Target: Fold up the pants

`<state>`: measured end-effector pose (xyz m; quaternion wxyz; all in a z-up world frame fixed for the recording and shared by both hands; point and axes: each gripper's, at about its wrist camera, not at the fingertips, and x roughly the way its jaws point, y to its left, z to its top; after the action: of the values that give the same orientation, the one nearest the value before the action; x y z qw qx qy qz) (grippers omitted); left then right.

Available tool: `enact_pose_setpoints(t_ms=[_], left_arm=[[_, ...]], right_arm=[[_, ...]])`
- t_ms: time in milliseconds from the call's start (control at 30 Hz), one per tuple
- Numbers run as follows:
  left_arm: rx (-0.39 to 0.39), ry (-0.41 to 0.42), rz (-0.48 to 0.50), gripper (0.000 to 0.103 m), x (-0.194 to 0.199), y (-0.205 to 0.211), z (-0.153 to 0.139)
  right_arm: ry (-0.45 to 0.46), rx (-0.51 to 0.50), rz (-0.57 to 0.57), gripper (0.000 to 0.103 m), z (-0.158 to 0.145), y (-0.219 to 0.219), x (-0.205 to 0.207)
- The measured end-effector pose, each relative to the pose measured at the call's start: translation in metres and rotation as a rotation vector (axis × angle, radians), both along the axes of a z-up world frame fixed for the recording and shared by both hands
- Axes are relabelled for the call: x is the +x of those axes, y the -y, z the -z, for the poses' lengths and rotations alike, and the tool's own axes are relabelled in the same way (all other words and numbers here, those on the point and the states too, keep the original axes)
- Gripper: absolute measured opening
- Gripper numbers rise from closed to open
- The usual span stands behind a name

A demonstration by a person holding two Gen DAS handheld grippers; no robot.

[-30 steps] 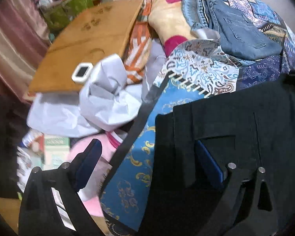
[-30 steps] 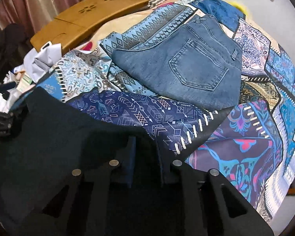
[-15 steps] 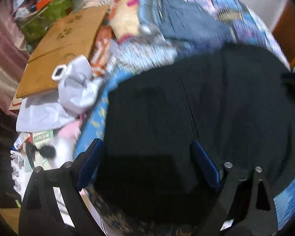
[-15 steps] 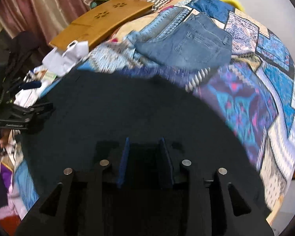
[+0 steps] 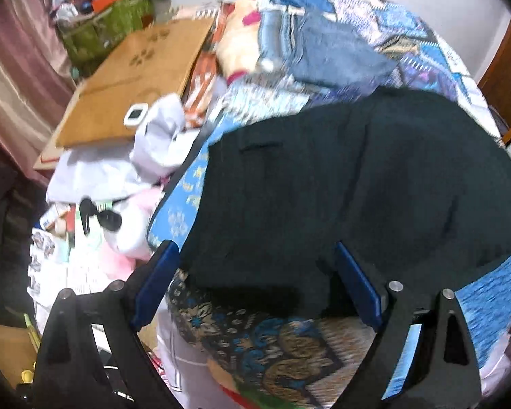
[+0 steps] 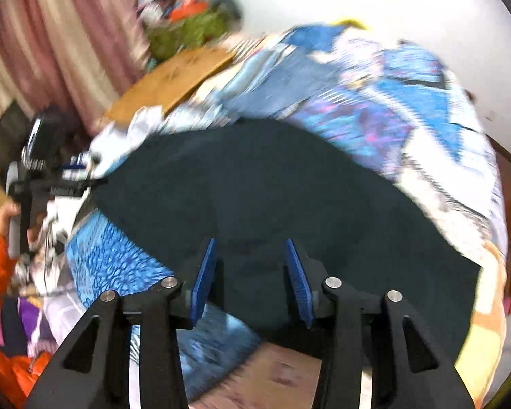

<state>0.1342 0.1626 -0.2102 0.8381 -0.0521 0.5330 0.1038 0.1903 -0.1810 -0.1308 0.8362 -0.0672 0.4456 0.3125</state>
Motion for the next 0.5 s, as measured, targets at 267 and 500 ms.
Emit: enact_pose_setpoints(t_ms=[267, 500], left_arm=[[-0.002, 0.088, 0.090, 0.094, 0.039, 0.055, -0.038], [-0.018, 0.087, 0.202, 0.096, 0.081, 0.113, -0.036]], right_arm=[[0.052, -0.005, 0.328, 0.048, -0.001, 0.114, 0.029], [-0.077, -0.031, 0.524, 0.048, 0.062, 0.183, 0.047]])
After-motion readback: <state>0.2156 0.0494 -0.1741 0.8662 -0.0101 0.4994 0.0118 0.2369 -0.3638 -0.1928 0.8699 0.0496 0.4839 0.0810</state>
